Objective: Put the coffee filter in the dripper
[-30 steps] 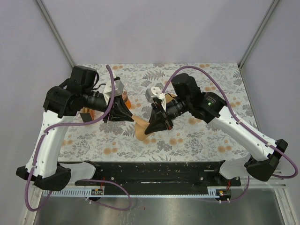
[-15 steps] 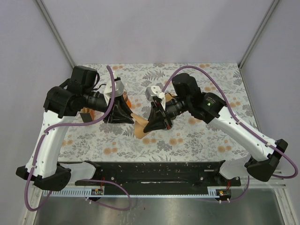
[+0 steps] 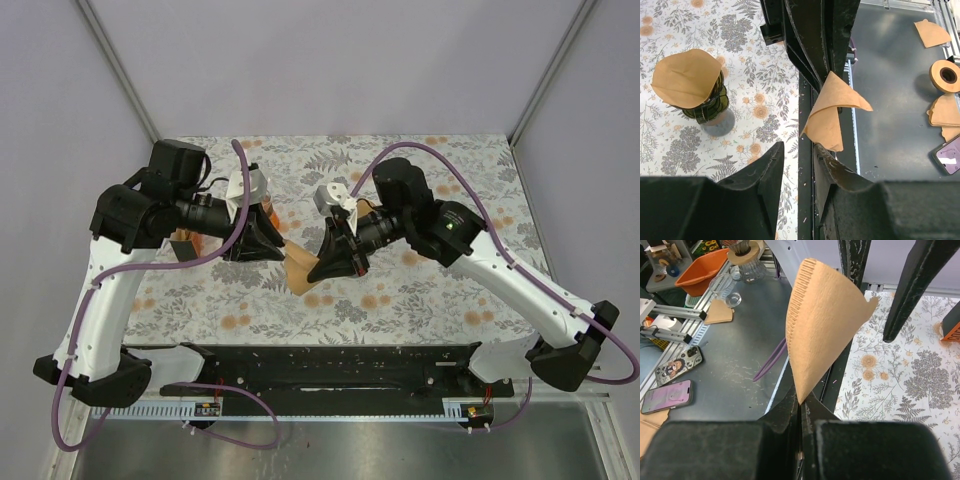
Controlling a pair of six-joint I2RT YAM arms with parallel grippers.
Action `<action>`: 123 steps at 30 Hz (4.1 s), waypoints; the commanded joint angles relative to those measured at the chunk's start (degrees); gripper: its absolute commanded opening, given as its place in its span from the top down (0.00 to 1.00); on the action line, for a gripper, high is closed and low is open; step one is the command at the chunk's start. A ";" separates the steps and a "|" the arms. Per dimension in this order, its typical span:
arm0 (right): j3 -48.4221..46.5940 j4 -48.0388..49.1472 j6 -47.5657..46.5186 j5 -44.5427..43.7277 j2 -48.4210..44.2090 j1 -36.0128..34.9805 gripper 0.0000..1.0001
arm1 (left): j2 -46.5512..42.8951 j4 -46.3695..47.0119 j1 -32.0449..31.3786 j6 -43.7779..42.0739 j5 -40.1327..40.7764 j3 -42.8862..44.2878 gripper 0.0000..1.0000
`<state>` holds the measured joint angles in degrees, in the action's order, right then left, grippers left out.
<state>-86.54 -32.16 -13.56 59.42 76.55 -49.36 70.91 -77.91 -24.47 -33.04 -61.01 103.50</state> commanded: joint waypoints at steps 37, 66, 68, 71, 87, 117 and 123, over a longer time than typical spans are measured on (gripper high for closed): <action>13.15 36.56 -51.66 -79.20 -5.89 -16.11 1.00 | 5.02 30.88 3.38 47.10 10.22 3.02 0.35; 10.34 26.72 -35.68 -76.74 -5.71 -16.82 0.29 | 4.67 26.77 3.99 38.42 7.13 0.12 1.00; 9.47 23.30 -31.46 -74.29 -6.68 -16.21 0.19 | 4.58 25.27 4.86 34.99 7.93 0.29 1.00; 7.71 18.12 -22.51 -65.87 -8.08 -12.17 0.08 | 4.06 22.90 5.75 28.75 8.54 1.52 1.00; 0.93 14.05 8.81 -11.97 -3.34 9.20 0.01 | 1.60 -3.83 5.66 -8.71 2.74 11.37 1.00; 6.21 29.54 16.91 1.50 -0.18 8.50 0.86 | 3.00 -7.35 4.52 -10.74 -2.00 12.07 1.00; 6.39 20.40 6.72 -3.07 -2.63 8.41 1.00 | 3.09 -7.08 4.34 -9.68 -0.25 11.90 0.90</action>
<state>-80.44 -4.95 1.02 59.37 77.49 -40.69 74.13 -78.08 -19.88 -43.79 -61.69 114.41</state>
